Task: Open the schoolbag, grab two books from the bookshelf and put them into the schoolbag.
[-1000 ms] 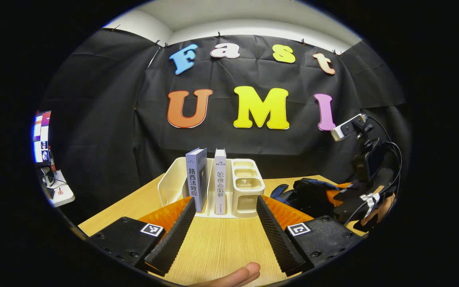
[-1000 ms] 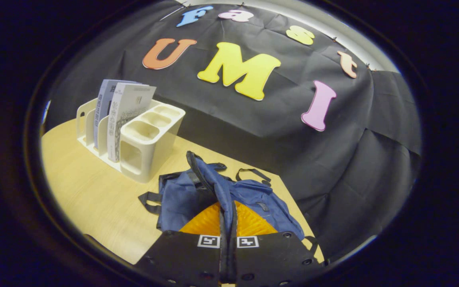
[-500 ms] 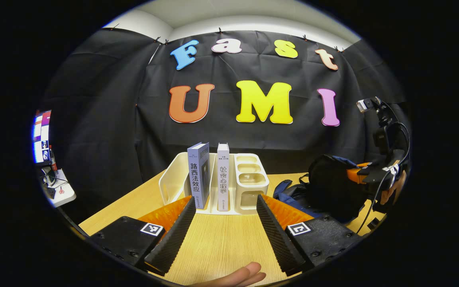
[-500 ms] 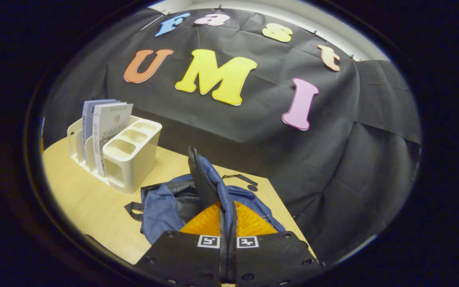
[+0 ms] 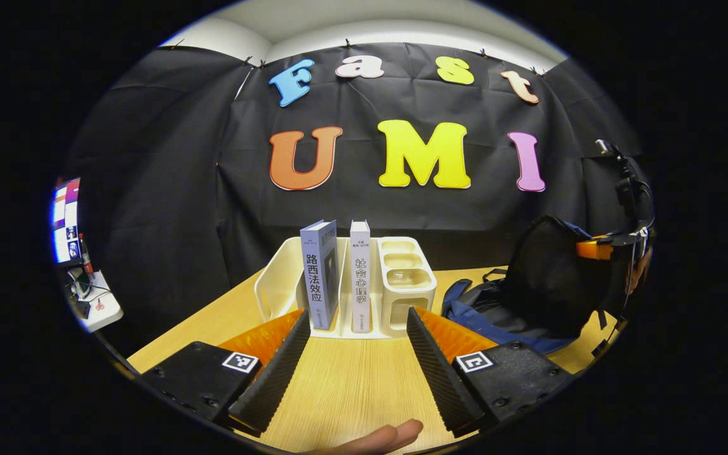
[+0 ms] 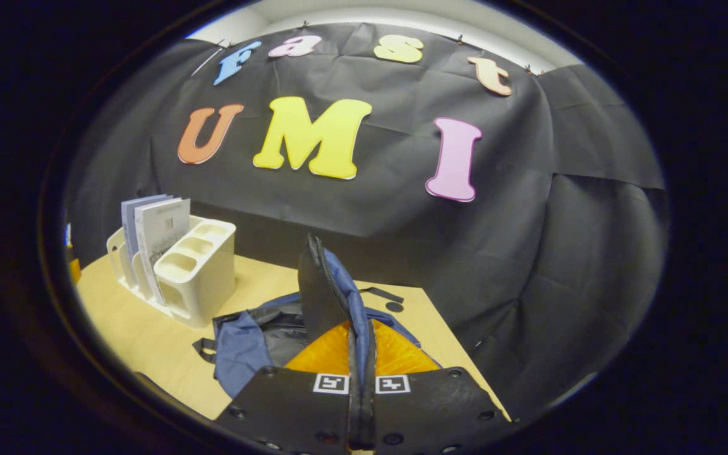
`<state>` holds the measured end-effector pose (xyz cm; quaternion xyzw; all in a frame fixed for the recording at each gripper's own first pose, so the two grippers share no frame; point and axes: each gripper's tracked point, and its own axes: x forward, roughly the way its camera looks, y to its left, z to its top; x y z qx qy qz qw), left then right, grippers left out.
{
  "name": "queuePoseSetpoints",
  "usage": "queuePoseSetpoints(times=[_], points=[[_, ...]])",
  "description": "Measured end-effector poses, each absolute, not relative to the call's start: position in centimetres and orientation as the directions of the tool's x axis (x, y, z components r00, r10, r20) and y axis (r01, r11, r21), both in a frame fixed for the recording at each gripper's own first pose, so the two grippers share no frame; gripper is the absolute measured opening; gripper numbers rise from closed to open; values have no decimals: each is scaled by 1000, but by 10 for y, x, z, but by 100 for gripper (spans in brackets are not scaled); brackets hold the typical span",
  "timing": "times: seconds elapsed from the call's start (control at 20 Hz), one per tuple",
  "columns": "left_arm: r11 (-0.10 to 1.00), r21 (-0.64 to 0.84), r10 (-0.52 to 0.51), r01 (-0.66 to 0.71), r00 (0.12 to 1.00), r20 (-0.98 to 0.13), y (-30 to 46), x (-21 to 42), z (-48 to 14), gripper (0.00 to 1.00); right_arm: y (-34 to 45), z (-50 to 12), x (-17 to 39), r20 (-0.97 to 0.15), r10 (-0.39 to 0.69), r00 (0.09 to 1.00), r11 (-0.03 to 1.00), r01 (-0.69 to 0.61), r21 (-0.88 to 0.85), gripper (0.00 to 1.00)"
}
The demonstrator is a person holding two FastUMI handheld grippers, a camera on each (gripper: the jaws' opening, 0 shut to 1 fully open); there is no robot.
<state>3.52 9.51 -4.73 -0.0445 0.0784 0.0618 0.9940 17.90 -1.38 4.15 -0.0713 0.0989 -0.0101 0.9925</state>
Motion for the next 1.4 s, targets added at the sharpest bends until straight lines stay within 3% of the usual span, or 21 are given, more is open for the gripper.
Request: queuePoseSetpoints(times=[0.35, 0.7, 0.95, 1.1, 1.25, 1.4], points=[[990, -98, 76, -99, 975, -210, 81, 57, -60, 98, -52, 68, 187, -149, 9, 989, 995, -24, -99, 0], [996, 10, 90, -89, 979, -185, 91, 108, -22, 97, -65, 78, 200, -124, 63, 990, 995, -72, -70, 0], [990, -108, 67, -90, 978, -199, 95, 160, 11, 96, -72, 81, 214, -111, 74, 991, 993, -84, -89, 0], [990, -94, 86, -106, 977, -193, 111, 198, 40, 97, -70, 81, 218, -102, 93, 990, 991, -102, -89, 0], [988, -111, 77, -105, 970, -232, 121, 236, 50, 96, -64, 75, 219, -105, 116, 988, 987, -126, -96, 0], [989, -100, 69, -110, 938, -341, 126, 271, 37, 96, -60, 72, 218, -103, 138, 985, 985, -148, -91, 0]])
